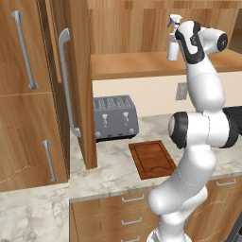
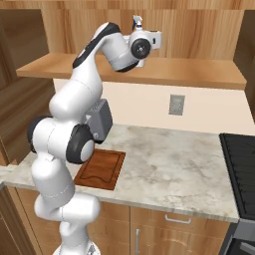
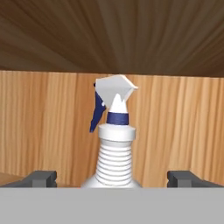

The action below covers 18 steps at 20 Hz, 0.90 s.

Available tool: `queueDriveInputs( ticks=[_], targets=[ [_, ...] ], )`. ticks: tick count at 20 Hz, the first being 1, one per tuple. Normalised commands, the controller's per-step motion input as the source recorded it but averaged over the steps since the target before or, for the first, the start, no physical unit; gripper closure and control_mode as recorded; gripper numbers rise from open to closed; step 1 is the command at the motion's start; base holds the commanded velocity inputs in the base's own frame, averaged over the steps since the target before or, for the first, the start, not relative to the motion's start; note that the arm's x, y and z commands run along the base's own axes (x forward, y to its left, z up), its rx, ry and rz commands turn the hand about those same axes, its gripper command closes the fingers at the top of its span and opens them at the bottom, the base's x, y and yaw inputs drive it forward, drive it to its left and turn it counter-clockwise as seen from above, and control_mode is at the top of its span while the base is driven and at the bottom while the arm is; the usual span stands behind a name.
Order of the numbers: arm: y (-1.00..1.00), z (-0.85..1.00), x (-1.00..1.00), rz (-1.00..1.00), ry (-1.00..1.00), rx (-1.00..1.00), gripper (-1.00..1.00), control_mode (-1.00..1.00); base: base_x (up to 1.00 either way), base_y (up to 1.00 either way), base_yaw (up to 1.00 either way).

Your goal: Grab the spray bottle from the cabinet, then place it next to the cutting board for sanitizing. Then grab the dish brush from the countertop next to the sink and place it next to the cutting board.

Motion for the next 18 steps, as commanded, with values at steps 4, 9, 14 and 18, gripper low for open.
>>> queueDriveInputs(
  ticks=[4,9,14,18],
  targets=[
    [0.06,0.0,0.16,0.0,0.0,0.0,-1.0,-1.0,0.0,0.0,0.0],
    [0.05,-0.03,0.24,0.0,0.0,0.0,-1.0,-1.0,0.0,0.0,0.0],
    [0.03,-0.01,0.29,0.0,0.0,0.0,-1.0,-1.0,0.0,0.0,0.0],
    [0.05,-0.03,0.23,0.0,0.0,0.0,1.0,-1.0,0.0,0.0,0.0]
  ],
)
